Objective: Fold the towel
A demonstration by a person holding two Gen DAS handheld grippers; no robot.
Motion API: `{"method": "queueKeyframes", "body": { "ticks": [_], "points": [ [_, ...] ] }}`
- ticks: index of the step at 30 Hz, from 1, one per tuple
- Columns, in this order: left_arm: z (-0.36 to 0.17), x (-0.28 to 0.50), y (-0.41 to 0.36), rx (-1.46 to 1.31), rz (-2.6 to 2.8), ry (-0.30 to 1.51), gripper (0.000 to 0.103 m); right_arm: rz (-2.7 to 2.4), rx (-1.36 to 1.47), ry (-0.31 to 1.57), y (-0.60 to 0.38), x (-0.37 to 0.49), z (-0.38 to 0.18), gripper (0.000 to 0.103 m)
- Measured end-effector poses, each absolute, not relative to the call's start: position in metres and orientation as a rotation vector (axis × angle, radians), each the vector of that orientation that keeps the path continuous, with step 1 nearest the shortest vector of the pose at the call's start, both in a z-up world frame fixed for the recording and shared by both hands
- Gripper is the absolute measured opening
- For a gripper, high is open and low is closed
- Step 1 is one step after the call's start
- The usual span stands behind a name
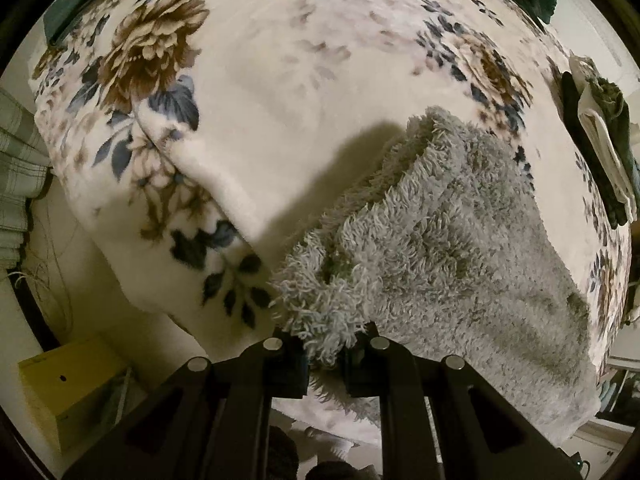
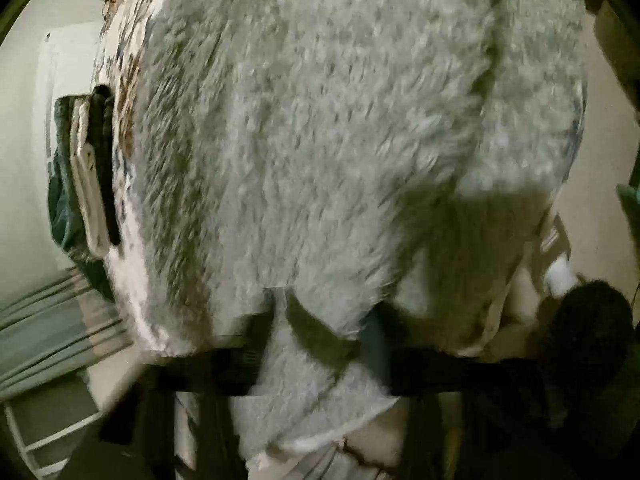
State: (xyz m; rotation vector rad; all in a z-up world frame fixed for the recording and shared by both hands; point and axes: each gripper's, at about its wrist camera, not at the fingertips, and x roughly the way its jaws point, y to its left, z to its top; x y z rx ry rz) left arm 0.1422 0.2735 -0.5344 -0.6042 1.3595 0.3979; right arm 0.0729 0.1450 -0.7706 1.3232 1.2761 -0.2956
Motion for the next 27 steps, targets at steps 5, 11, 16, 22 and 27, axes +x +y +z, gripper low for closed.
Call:
{"method": "queueKeyframes", "body": {
  "ticks": [5, 11, 16, 22, 27],
  "points": [
    [-0.527, 0.134, 0.275, -0.579, 0.400, 1.359, 0.010, -0.283, 1.207, 1.302, 0.152, 0.065, -0.745, 0.004],
    [-0.557, 0.137, 0.277, -0.558, 0.432, 1.414, 0.013, -0.291, 1.168, 1.406, 0.164, 0.038, -0.756, 0.005],
    [-0.530, 0.133, 0.265, -0.507, 0.423, 1.382, 0.019, -0.240, 1.246, 1.433, 0.152, 0.041, -0.772, 0.034],
    [-0.476, 0.121, 0.223, -0.345, 0.450, 1.337, 0.067, -0.202, 1.200, 1.331, 0.094, 0.031, -0.725, 0.061],
    [-0.465, 0.152, 0.132, -0.304, 0.300, 1.350, 0.068, -0.353, 1.208, 1.149, -0.016, 0.021, -0.696, 0.061]
  ]
}}
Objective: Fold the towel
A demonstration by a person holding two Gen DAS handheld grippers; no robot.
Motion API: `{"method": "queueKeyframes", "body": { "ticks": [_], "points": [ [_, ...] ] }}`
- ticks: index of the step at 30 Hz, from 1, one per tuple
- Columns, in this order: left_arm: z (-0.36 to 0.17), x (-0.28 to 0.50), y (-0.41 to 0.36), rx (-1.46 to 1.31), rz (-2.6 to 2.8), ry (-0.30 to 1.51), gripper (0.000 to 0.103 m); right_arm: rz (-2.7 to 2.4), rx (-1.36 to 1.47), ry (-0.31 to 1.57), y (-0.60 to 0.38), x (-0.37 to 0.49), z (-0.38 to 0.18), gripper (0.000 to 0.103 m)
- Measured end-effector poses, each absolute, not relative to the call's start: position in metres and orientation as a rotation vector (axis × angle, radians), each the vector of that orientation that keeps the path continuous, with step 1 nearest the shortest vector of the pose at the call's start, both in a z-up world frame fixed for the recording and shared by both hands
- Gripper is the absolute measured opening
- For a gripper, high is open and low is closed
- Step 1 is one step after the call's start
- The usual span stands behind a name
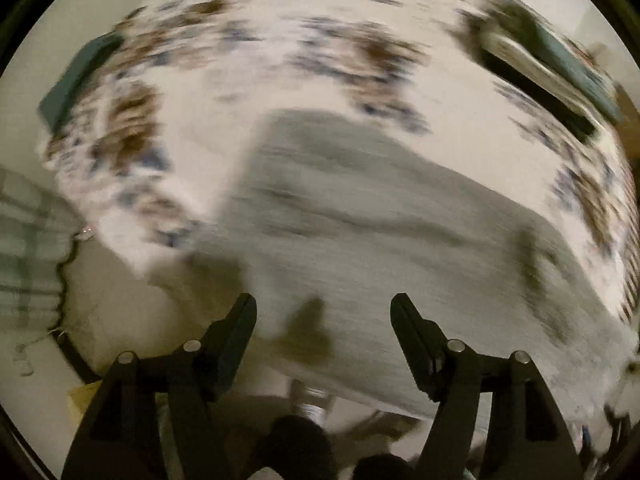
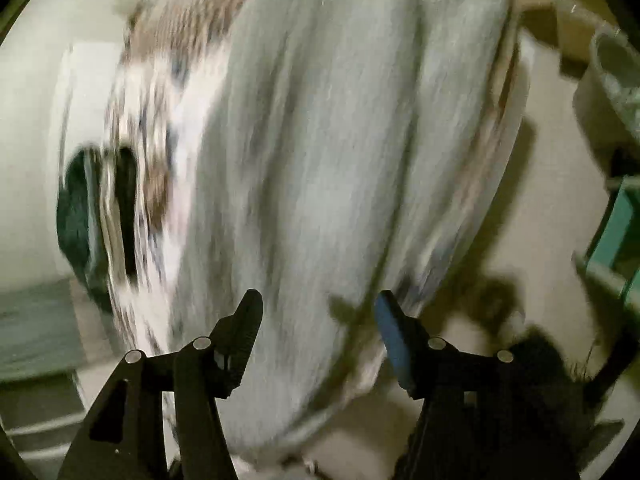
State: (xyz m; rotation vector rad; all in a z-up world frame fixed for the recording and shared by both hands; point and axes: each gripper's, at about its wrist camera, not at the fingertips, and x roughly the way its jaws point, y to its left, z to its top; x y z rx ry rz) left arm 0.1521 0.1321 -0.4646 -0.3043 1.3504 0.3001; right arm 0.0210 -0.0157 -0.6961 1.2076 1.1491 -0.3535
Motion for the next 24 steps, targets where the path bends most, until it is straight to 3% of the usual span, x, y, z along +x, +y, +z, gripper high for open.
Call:
{"method": "queueKeyframes", "body": {
  "ticks": [5, 10, 12, 14, 24],
  "points": [
    [-0.486, 0.173, 0.004, -0.226, 0.123, 1.411, 0.068, -0.457, 1.162, 0.991, -0.127, 0.039, -0.690, 0.061],
    [-0.523, 0.186, -0.097, -0.141, 0.033, 1.490, 0.068, -0.480, 1.211, 0.973, -0.201, 0.074, -0.730, 0.061],
    [-0.533, 0.188, -0.119, -0.113, 0.023, 1.510, 0.068, -0.478, 1.258, 1.002, -0.218, 0.088, -0.754, 0.054],
    [-0.536, 0.188, -0.132, -0.078, 0.022, 1.518, 0.068, -0.468, 1.300, 0.998, -0.229, 0.092, -0.768, 0.006],
    [-0.552, 0.179, -0.146, 0.005, 0.037, 1.558, 0.068, -0.508, 1.255, 0.958, -0.233, 0.029, -0.730, 0.006]
  ]
}}
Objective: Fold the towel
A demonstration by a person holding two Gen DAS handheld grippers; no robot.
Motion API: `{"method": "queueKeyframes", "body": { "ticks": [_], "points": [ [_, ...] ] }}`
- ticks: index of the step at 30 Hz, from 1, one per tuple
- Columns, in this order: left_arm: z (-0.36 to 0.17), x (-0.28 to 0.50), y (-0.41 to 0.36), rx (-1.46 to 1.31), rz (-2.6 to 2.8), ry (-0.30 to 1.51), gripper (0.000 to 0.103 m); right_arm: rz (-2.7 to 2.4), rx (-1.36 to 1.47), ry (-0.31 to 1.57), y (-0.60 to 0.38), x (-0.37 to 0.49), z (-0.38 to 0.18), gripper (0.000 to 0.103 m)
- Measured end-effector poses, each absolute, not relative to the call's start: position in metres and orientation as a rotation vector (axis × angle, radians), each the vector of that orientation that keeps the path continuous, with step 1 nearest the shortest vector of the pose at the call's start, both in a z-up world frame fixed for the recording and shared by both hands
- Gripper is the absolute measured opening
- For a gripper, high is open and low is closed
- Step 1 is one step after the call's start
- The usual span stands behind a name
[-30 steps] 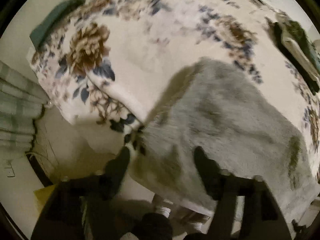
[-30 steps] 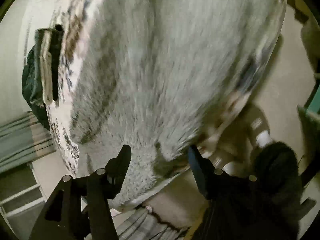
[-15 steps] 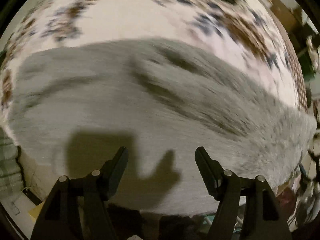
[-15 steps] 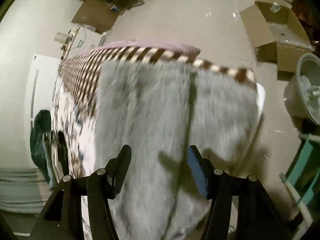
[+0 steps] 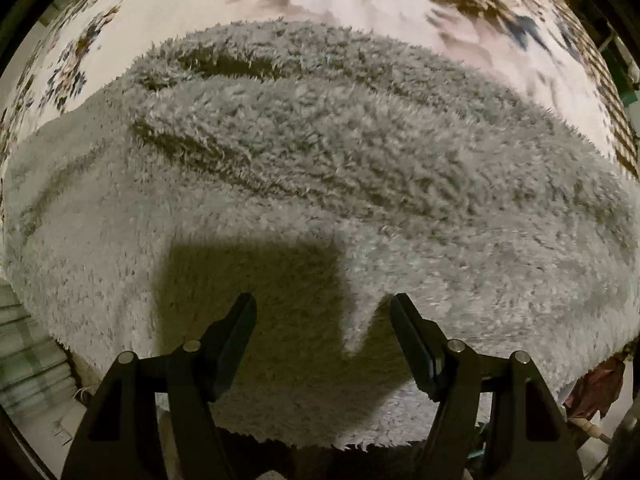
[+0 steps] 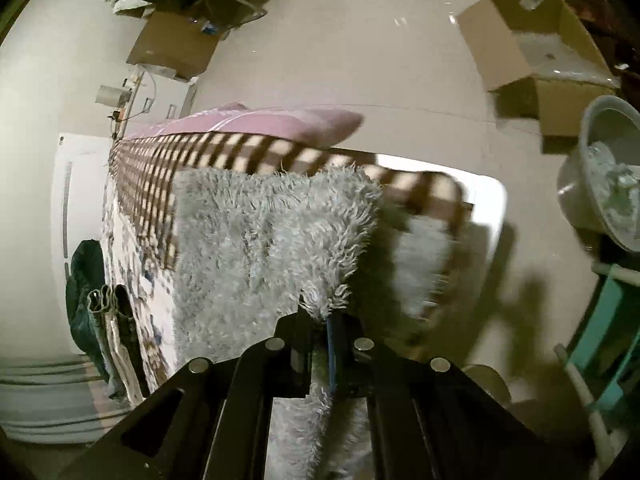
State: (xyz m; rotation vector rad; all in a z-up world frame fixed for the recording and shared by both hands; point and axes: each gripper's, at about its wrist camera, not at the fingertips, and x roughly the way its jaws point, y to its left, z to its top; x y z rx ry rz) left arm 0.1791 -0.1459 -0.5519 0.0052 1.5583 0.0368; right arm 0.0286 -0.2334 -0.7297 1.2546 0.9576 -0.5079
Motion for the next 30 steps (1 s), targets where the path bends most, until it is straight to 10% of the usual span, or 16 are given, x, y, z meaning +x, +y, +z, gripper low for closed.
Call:
{"method": "queueKeyframes", "body": {
  "ticks": [6, 11, 21, 30],
  "points": [
    [-0.540, 0.173, -0.154, -0.015, 0.021, 1.557, 0.068, -0.481, 1.316, 1.075, -0.232, 0.007, -0.754, 0.012],
    [-0.511, 0.186, -0.171, -0.020, -0.029, 1.501, 0.068, -0.461, 1.150, 1.068, -0.233, 0.025, -0.703, 0.045],
    [-0.533, 0.245, -0.185, -0.085, -0.026, 1.519, 0.068, -0.014, 1.163, 1.484, -0.141, 0.173, -0.728, 0.047],
    [-0.519, 0.228, -0.096, -0.112, 0.137, 1.517, 0.068, 0.486, -0.025, 1.577, 0.083, 0.257, -0.684, 0.057]
  ]
}}
